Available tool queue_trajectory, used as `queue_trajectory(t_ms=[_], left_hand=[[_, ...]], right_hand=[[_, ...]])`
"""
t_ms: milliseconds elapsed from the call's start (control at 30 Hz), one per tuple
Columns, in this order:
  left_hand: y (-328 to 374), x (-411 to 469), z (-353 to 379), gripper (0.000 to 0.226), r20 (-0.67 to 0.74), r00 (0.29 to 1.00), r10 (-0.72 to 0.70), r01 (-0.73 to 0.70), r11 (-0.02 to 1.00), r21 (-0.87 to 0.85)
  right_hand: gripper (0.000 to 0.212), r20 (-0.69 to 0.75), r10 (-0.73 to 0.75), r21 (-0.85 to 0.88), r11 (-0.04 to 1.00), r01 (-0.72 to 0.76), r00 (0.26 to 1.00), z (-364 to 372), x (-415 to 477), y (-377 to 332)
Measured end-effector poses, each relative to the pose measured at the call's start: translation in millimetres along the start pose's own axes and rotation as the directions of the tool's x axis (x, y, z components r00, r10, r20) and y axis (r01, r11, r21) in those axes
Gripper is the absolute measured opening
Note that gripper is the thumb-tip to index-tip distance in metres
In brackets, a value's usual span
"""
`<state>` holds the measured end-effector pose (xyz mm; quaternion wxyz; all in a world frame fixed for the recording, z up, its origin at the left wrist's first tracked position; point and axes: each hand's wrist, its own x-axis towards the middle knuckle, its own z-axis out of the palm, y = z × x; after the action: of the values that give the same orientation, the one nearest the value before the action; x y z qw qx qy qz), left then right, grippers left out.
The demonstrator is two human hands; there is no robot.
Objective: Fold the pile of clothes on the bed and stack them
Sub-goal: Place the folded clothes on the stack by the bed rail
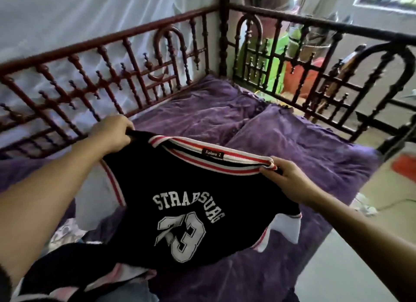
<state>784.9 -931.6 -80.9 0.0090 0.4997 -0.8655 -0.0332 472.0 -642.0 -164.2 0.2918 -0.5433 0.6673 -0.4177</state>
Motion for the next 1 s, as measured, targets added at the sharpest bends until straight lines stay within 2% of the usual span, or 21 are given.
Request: queue_trajectory(t_ms=[167, 333, 433, 567, 667, 733, 833, 933, 1000], left_hand=[[100, 91, 89, 0.026, -0.044, 0.997, -0.057, 0.059, 0.997, 0.046], [221, 192, 178, 0.026, -0.024, 0.990, -0.141, 0.139, 0.987, -0.081], [296, 246, 226, 0.025, -0.013, 0.988, -0.154, 0.149, 0.972, -0.184], [383, 305, 280, 0.023, -0.042, 0.993, -0.108, 0.086, 0.929, -0.360], [419, 333, 309, 0.016, -0.054, 0.994, -0.097, 0.061, 0.884, -0.464], [423, 339, 320, 0.013, -0.088, 0.992, -0.085, 0.031, 0.868, -0.495], [398, 324, 327, 0.017, -0.065, 0.995, -0.075, 0.036, 0.882, -0.471], [347, 284, 334, 0.017, 0.037, 0.986, -0.162, 0.162, 0.889, -0.427], [308, 245, 342, 0.015, 0.128, 0.950, -0.284, 0.311, 0.876, -0.369]], right_hand=[[0.018, -0.060, 0.168, -0.075, 0.982, -0.172, 0.984, -67, 21, 139], [0.010, -0.126, 0.400, -0.146, 0.898, -0.416, 0.908, -129, 54, 282], [0.021, -0.220, 0.518, -0.203, 0.805, -0.558, 0.827, -166, 78, 354], [0.024, -0.332, 0.598, -0.328, 0.652, -0.683, 0.730, -209, 116, 435], [0.029, -0.378, 0.666, -0.407, 0.505, -0.761, 0.643, -232, 138, 481], [0.032, -0.376, 0.694, -0.462, 0.434, -0.773, 0.614, -239, 150, 498], [0.031, -0.351, 0.693, -0.530, 0.407, -0.744, 0.629, -236, 167, 502], [0.034, -0.293, 0.597, -0.635, 0.462, -0.619, 0.746, -212, 186, 486], [0.042, -0.150, 0.531, -0.702, 0.536, -0.468, 0.834, -181, 205, 469]])
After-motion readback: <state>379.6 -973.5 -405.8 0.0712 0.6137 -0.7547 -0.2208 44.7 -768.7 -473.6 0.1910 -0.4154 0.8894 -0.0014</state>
